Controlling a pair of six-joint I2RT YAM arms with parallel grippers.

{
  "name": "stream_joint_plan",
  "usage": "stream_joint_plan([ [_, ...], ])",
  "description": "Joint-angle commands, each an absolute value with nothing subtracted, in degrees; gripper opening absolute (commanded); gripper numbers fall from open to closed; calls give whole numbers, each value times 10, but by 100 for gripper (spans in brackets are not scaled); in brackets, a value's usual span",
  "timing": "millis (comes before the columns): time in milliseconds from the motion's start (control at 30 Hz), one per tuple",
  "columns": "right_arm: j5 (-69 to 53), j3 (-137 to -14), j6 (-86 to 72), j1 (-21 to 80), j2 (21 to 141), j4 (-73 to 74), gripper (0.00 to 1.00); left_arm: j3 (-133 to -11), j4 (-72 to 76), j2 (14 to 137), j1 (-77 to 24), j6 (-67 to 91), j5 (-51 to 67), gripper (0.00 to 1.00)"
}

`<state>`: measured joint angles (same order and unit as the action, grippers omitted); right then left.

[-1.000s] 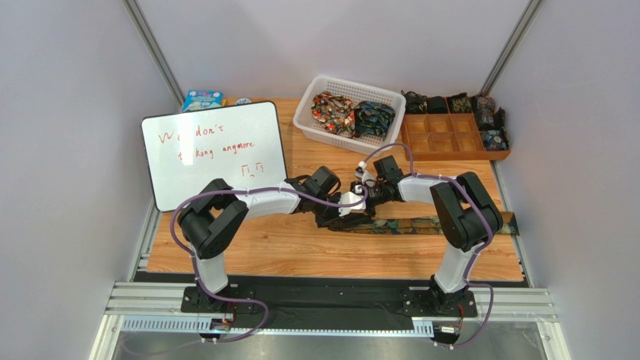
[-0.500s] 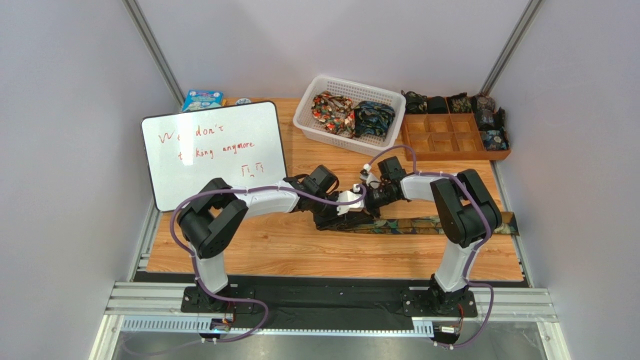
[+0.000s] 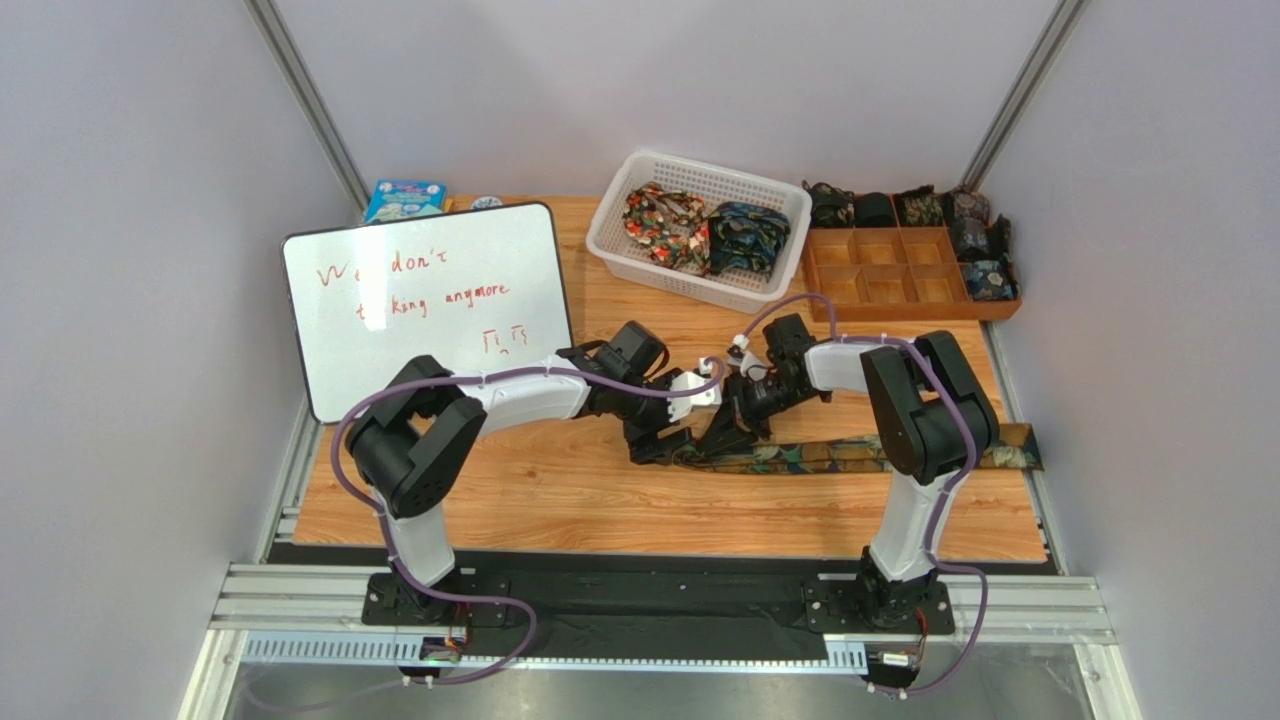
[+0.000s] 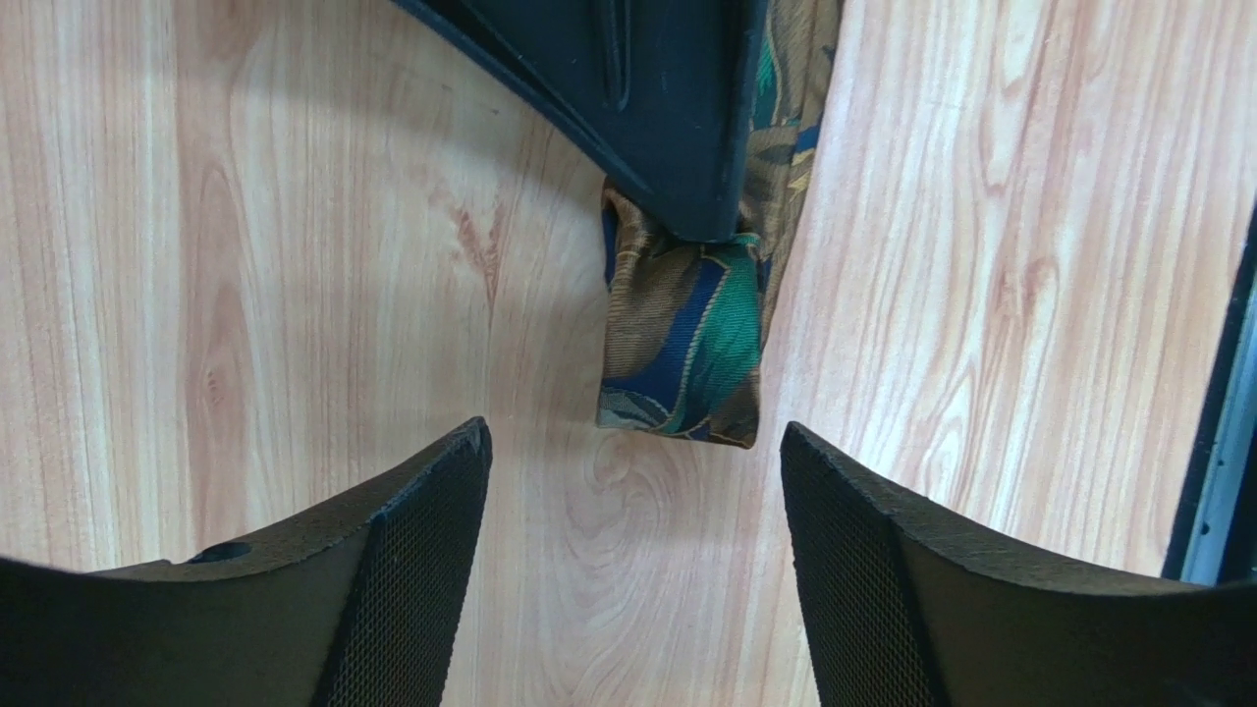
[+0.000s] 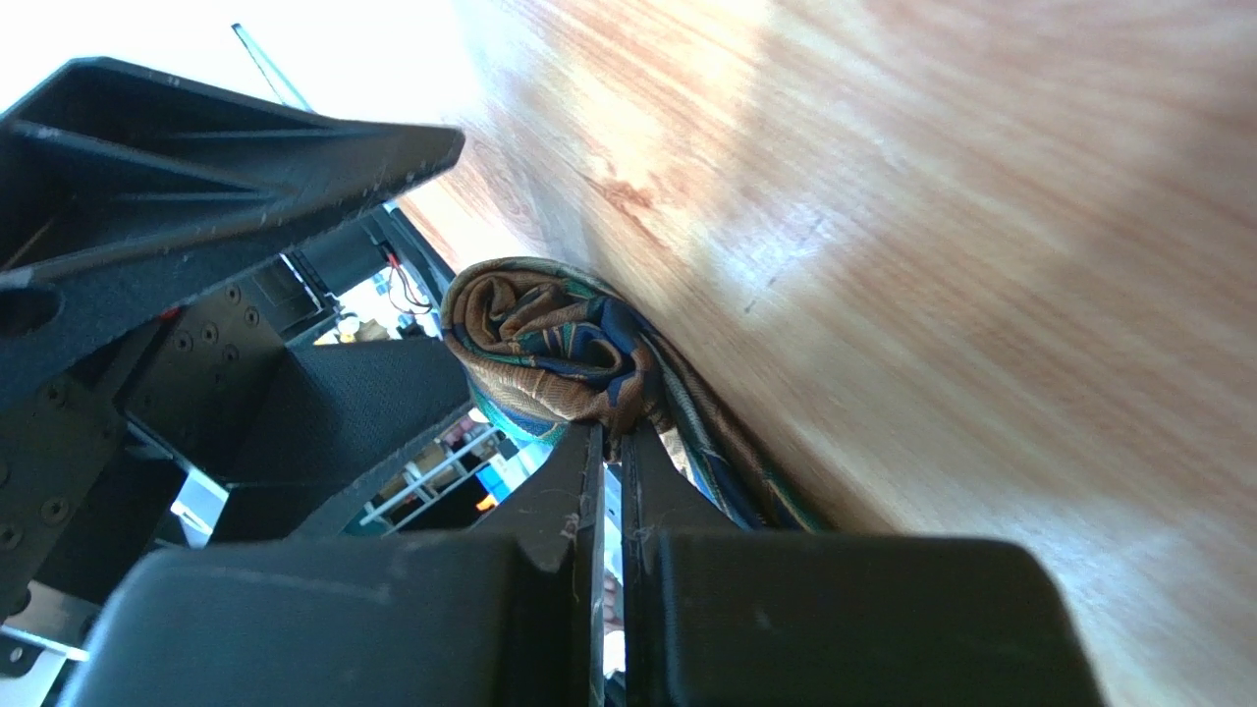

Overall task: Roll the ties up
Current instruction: Roll the tie at the center of the board.

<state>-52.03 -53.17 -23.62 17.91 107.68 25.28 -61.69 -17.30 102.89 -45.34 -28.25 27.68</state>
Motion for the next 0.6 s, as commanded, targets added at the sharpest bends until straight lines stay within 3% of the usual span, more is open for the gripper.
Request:
stream_joint_plan([
  [0,-476,-540,-208,178,1097,271,0,-649,-145,1034,-468,-276,315,79],
  [200,-483,-541,-215,178,1093,254,0,-664,-142,1060,-497,-288,273,80],
  [267,-488,-542,-216,177,1093,252,0,-675,-152,1074,-501,-289,262,74],
  [400,-502,-545,-216,178,1089,250,0,-687,-171,1093,-506,-294,246,50],
  [433,-504,-547,-217,178,1086,250,0,-684,-172,1092,-507,-299,243,39],
  [500,-516,-562,-212,173,1081,265,1,-682,-181,1095,-509,-303,231,31],
  [567,-518,-597,-178,163,1068,323,7,-685,-196,1101,-509,-300,223,22],
])
